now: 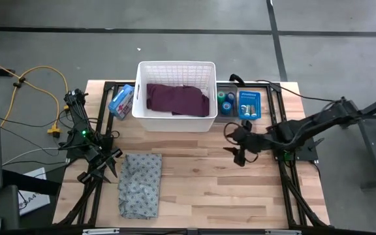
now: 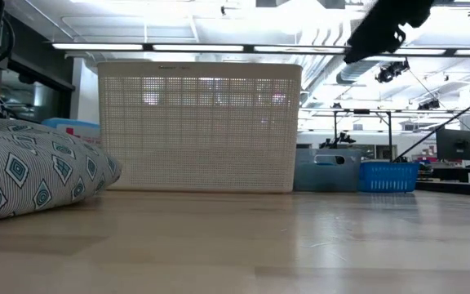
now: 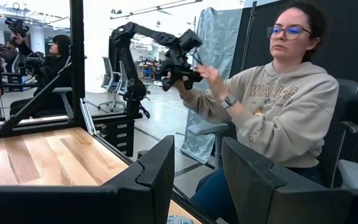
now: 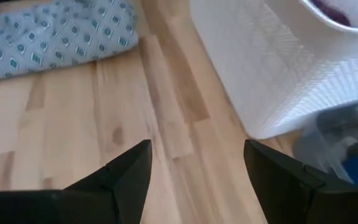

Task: Pick & Place Medicine items
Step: Put the gray patient gown into the white laundry bin

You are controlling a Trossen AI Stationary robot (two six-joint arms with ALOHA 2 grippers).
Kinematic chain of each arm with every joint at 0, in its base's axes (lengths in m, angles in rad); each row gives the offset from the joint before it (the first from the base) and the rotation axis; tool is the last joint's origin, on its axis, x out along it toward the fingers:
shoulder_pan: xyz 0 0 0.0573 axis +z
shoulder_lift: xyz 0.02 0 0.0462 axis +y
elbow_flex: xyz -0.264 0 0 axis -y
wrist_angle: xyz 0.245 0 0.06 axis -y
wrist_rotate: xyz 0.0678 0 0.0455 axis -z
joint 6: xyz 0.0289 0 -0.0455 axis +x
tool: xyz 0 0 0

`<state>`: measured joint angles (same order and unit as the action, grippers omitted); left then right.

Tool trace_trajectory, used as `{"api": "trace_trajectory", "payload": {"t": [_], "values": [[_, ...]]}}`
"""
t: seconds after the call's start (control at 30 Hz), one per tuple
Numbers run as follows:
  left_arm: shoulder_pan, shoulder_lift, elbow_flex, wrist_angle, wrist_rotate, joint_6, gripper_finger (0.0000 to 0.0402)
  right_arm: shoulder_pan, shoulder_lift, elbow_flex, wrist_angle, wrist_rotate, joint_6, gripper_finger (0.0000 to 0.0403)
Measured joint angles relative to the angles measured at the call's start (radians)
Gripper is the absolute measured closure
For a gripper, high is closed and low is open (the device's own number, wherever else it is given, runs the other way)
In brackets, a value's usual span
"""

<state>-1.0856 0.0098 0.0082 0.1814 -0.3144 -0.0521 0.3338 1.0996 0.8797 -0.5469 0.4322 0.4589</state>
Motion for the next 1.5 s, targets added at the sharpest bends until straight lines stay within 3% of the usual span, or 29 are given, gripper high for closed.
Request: {"api": "trace_trajectory", "payload": {"t": [0.27, 0.53, 1.03, 1.5], "values": [[0.000, 0.000, 0.000, 0.000, 0.000, 0.000, 0.0274, -0.096, -0.246, -0.261, 0.231, 0.012, -0.189, 0.0160], [0.000, 0.000, 0.000, 0.000, 0.000, 0.000, 0.0274, -0.201, -0.468, -0.446, 0.436, -0.060, -0.328, 0.0160], [0.000, 0.000, 0.000, 0.000, 0.000, 0.000, 0.0274, -0.274, -0.762, -0.663, 0.613, -0.125, -0.326, 0.0160], [0.000, 0.000, 0.000, 0.000, 0.000, 0.000, 0.0274, -0.273, -0.921, -0.813, 0.713, -0.179, -0.279, 0.0160]]}}
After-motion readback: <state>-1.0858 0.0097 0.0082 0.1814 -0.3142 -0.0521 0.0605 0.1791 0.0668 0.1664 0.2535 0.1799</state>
